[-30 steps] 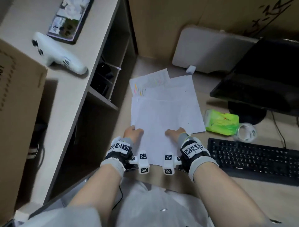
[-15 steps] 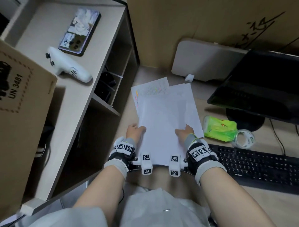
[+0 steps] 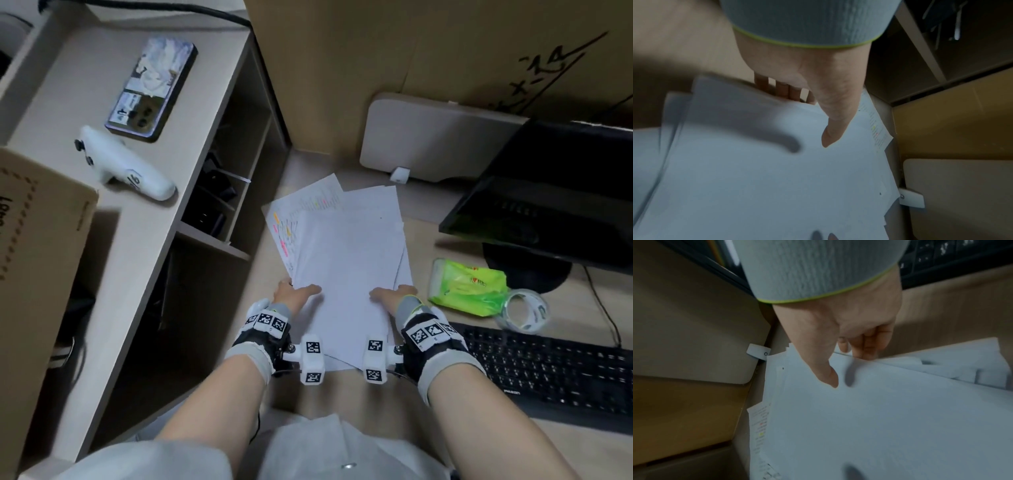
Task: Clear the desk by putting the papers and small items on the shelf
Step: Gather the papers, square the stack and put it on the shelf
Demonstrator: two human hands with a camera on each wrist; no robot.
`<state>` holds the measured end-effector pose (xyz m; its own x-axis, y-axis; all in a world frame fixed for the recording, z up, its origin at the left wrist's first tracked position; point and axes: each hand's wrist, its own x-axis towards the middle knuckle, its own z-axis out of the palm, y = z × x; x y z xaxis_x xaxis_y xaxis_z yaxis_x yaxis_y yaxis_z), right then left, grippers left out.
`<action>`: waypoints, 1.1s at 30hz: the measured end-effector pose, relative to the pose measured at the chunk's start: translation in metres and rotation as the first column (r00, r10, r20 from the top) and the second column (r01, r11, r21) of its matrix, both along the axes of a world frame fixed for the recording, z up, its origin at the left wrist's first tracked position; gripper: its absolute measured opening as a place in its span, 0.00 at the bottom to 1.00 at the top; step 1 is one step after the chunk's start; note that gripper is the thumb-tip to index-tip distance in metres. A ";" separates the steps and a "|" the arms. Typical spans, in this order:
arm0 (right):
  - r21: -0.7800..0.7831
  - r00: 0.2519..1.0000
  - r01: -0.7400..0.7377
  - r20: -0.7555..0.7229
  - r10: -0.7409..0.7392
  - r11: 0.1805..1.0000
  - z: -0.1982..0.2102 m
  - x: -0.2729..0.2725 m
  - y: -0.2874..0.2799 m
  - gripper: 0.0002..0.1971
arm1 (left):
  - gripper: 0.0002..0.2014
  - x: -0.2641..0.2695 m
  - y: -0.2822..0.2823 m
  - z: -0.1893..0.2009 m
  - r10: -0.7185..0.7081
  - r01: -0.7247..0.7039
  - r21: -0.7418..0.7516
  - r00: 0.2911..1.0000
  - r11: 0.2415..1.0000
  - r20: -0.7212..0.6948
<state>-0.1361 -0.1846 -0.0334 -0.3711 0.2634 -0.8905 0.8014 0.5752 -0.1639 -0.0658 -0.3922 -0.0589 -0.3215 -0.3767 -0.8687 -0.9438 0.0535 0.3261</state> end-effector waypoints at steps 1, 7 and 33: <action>-0.040 1.000 0.003 0.027 -0.002 0.999 -0.001 0.000 -0.002 0.37 | 0.56 0.003 -0.001 -0.004 -0.019 0.019 -0.002 1.000 1.000 0.024; -0.050 0.994 -0.045 0.099 0.050 0.998 0.000 0.013 -0.011 0.33 | 0.13 0.014 0.002 0.005 -0.043 0.044 -0.012 0.998 0.999 0.040; 0.006 0.968 0.223 -0.120 -0.221 0.975 0.016 0.027 0.020 0.14 | 0.09 -0.002 0.018 0.027 0.131 -0.093 0.217 0.977 0.972 -0.169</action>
<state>-0.1089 -0.1649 -0.0176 -0.4036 0.3675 -0.8379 0.8850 0.3892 -0.2556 -0.0679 -0.3746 -0.0318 -0.4462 -0.2382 -0.8626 -0.8642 -0.1358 0.4845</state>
